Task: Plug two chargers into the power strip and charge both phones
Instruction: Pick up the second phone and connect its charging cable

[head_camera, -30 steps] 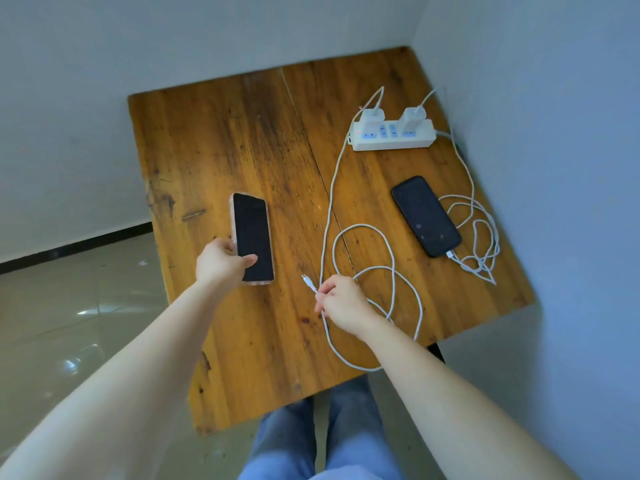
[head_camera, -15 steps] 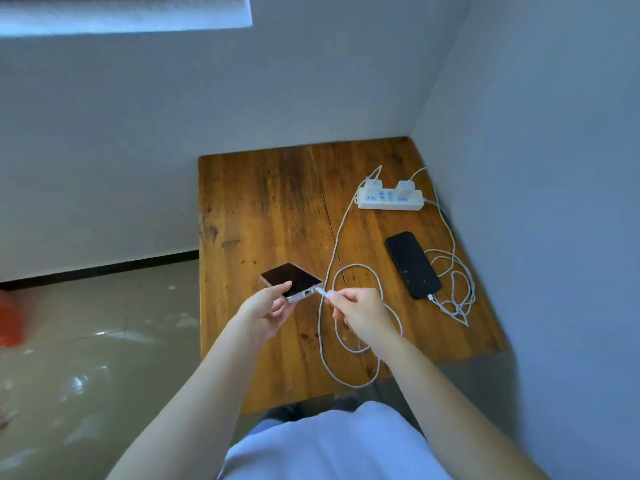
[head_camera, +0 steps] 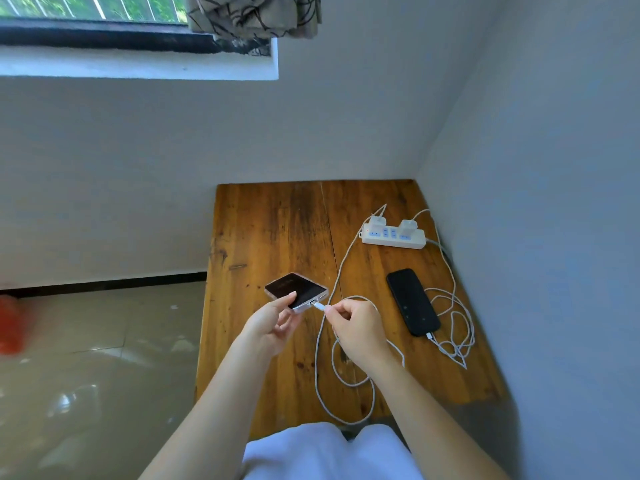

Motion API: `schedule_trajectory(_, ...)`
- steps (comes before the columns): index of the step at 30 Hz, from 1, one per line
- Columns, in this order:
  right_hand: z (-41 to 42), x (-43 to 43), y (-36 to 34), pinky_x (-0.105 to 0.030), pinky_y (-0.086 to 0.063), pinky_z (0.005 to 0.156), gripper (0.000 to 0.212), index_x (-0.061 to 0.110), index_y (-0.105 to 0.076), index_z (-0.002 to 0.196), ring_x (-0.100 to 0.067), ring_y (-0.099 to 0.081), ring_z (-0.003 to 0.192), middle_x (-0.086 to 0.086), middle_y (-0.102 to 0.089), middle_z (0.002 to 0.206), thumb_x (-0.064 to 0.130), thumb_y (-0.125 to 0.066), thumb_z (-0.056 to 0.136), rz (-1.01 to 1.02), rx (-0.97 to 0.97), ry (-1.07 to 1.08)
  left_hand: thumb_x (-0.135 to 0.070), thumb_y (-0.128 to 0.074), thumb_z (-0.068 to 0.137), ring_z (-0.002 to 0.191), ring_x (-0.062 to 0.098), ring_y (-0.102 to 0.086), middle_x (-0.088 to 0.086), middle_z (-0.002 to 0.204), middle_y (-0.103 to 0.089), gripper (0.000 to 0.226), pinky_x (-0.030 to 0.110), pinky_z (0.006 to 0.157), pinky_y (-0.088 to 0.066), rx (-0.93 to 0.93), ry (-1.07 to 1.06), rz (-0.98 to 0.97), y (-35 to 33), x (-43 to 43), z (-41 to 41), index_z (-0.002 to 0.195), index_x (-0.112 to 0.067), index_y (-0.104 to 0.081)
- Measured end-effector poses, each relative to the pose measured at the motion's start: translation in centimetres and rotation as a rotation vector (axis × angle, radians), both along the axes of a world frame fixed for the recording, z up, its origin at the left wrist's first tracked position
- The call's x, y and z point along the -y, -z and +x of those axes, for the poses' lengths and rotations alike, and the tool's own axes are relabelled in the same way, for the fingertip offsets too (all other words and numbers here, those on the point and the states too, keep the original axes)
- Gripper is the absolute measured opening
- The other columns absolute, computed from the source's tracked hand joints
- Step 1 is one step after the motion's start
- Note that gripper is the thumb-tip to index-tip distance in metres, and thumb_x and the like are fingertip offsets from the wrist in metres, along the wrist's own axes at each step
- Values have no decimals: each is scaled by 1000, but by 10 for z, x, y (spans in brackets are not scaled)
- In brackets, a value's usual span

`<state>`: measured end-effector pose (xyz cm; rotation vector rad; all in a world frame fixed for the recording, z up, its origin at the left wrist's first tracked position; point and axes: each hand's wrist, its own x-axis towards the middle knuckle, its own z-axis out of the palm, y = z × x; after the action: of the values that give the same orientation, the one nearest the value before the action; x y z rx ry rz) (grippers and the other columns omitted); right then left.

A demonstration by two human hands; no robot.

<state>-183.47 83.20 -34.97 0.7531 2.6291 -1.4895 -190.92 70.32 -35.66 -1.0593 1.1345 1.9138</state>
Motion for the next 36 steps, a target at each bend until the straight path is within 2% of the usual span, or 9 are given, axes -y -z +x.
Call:
schedule_trajectory(5, -1, 0, 1, -13, -35, 45, 23, 14, -71, 85, -6, -53, 52, 12, -54, 56, 29, -57, 93, 105, -6, -27, -5, -76, 75, 81, 27, -72, 24, 105, -69, 56, 23, 49, -58, -1, -10, 5, -1, -4, 0, 124, -5, -49)
schedule_trajectory(16, -7, 2, -5, -8, -31, 46, 25, 14, -72, 83, -3, -50, 48, 11, -52, 60, 30, -57, 93, 343, 0, -69, -8, -76, 76, 82, 25, -71, 22, 111, -67, 51, 21, 42, -54, -47, 2, -65, 0, -13, -1, 122, -4, -53)
schedule_trajectory(21, -12, 2, -8, -11, -36, 48, 24, 12, -72, 85, -5, -52, 50, 6, -58, 65, 28, -57, 93, 315, 43, -56, -8, -75, 78, 81, 24, -70, 20, 112, -66, 38, 20, 41, -54, -71, 43, -87, -1, -15, 0, 111, -7, -54)
schedule_trajectory(28, -11, 3, -13, -9, -35, 48, 21, 9, -71, 84, -5, -52, 50, 4, -59, 65, 23, -59, 93, 265, 10, -17, -8, -73, 80, 94, 26, -68, 20, 118, -64, 39, 19, 43, -54, -110, 97, -111, -5, -16, 1, 115, -6, -55)
schedule_trajectory(33, -9, 5, -16, -7, -34, 47, 19, 9, -71, 84, -4, -53, 51, 5, -59, 66, 22, -59, 93, 271, -2, -19, -7, -73, 79, 80, 24, -68, 21, 117, -64, 48, 18, 38, -50, -118, 112, -69, -3, -14, 2, 122, -5, -54)
schedule_trajectory(36, -8, 3, -15, -8, -35, 48, 19, 11, -70, 85, -4, -54, 52, 5, -60, 68, 24, -58, 93, 238, 12, -11, -8, -73, 79, 81, 24, -69, 20, 114, -65, 45, 18, 38, -50, -131, 110, -70, -2, -15, 2, 121, -6, -54)
